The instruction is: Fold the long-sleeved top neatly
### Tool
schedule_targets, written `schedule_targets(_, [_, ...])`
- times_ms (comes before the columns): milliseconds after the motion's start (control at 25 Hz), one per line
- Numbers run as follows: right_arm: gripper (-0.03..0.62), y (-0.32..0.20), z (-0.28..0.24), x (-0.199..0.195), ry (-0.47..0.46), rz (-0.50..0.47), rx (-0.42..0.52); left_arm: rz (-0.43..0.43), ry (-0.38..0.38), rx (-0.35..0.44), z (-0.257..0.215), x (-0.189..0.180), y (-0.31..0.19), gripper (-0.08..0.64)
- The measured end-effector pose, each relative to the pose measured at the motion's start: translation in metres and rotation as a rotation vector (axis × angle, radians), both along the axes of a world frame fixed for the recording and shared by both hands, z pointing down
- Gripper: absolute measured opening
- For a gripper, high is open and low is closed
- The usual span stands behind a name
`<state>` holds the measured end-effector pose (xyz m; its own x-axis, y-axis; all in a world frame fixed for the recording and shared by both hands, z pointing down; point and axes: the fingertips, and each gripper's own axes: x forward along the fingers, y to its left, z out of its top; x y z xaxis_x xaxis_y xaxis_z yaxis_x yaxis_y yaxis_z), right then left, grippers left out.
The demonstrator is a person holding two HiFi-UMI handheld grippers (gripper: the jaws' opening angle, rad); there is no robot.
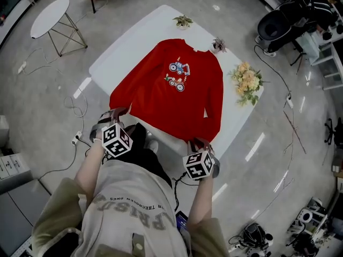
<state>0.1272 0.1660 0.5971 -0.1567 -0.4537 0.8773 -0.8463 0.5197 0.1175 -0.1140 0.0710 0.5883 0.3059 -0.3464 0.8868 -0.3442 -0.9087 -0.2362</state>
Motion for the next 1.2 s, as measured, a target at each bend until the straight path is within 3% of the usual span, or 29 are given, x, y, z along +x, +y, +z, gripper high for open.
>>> schedule_targets(160, [0.066,0.015,0.024,0.013,0.067,-0.002,-0.052,0.107,-0.022,-0.009,0.018,0.025,-0.015,0.313])
schedule_targets(320, [0.067,0.011,0.03,0.014,0.056,0.047,-0.075,0.212,-0.091,-0.111,0.047,0.033,-0.01,0.311])
schedule_targets(520, [0.11,0.013,0.037,0.016,0.024,0.083,-0.125,0.25,-0.108,-0.19,0.055,0.017,-0.006,0.311])
schedule_targets(600, [0.126,0.014,0.039,0.017,0.033,0.081,-0.153,0.237,-0.078,-0.221,0.053,0.01,-0.006,0.311])
schedule_targets(720, [0.129,0.014,0.041,0.016,0.044,0.068,-0.213,0.202,0.037,-0.229,0.036,0.005,-0.011,0.311])
schedule_targets(800, [0.211,0.015,0.036,0.009,0.007,0.074,-0.258,0.147,0.111,-0.218,0.019,-0.008,-0.02,0.312])
schedule_targets(880, [0.394,0.012,0.023,-0.002,-0.052,0.093,-0.27,0.091,0.135,-0.214,0.01,-0.033,-0.03,0.313])
schedule_targets(1080, [0.396,-0.036,-0.029,-0.037,-0.054,0.071,-0.095,-0.028,0.066,-0.236,0.032,-0.103,-0.058,0.313])
schedule_targets(1200, [0.396,-0.074,-0.044,-0.095,-0.136,-0.026,-0.014,-0.1,0.081,-0.279,0.051,-0.122,-0.067,0.313])
